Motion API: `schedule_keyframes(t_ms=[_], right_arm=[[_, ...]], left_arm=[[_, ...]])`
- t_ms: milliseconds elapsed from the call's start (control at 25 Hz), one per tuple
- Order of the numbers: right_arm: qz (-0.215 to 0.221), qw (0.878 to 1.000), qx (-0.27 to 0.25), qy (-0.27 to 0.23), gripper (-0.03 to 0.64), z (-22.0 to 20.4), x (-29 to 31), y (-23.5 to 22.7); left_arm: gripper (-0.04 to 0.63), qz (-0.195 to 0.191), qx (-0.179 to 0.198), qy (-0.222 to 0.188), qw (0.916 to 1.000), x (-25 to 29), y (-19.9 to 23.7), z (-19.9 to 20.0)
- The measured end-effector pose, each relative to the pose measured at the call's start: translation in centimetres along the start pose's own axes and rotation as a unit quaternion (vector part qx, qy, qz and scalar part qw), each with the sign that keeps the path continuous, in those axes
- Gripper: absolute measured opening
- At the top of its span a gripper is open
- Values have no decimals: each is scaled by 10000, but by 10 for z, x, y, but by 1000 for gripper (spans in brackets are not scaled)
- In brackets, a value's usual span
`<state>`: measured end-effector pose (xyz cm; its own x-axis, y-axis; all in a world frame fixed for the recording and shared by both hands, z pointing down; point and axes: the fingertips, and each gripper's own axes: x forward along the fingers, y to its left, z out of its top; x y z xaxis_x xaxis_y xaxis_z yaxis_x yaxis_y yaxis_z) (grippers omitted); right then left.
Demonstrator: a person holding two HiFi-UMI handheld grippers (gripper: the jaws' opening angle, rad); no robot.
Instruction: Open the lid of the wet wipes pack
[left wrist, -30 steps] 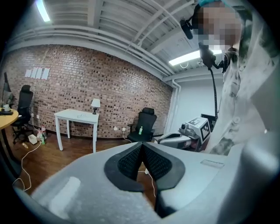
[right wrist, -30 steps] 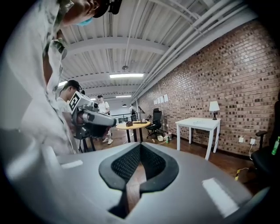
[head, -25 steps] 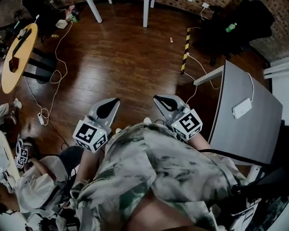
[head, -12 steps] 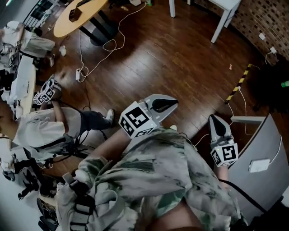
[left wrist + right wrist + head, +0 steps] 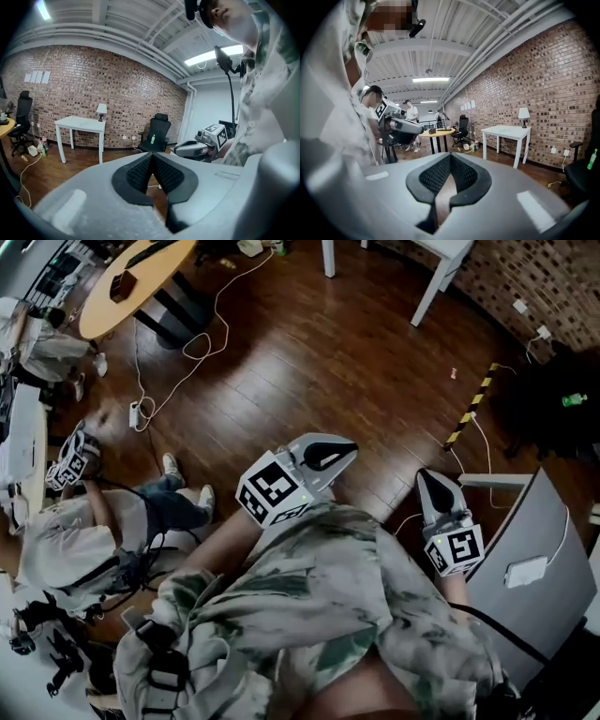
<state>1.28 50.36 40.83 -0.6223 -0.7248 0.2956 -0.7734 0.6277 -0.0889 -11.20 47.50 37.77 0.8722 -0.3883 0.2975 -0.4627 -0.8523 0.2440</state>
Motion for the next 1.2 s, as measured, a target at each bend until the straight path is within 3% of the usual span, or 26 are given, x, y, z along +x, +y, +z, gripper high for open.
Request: schedule_keyframes(t_ms=[280,520,760,960,1200], right_arm=[[-285,9995,-68,111,6,10,28,-66],[-385,9991,-129,155,6,32,84,-117],[-432,9978,-288,403,6,54,150,-136],[-350,9977,-267,512,6,63,178,-171],[-164,9986,-288,422,6,76,227,-247]], left_arm=[[2,-320,144,-70,9994,64,43,22],[2,-436,170,-99,9989,100,116,48],[2,-734,46,-129,9972,114,186,66],[2,-684,-140,-166,9974,141,221,77],[2,-405,-204,-46,9990,191,281,94]])
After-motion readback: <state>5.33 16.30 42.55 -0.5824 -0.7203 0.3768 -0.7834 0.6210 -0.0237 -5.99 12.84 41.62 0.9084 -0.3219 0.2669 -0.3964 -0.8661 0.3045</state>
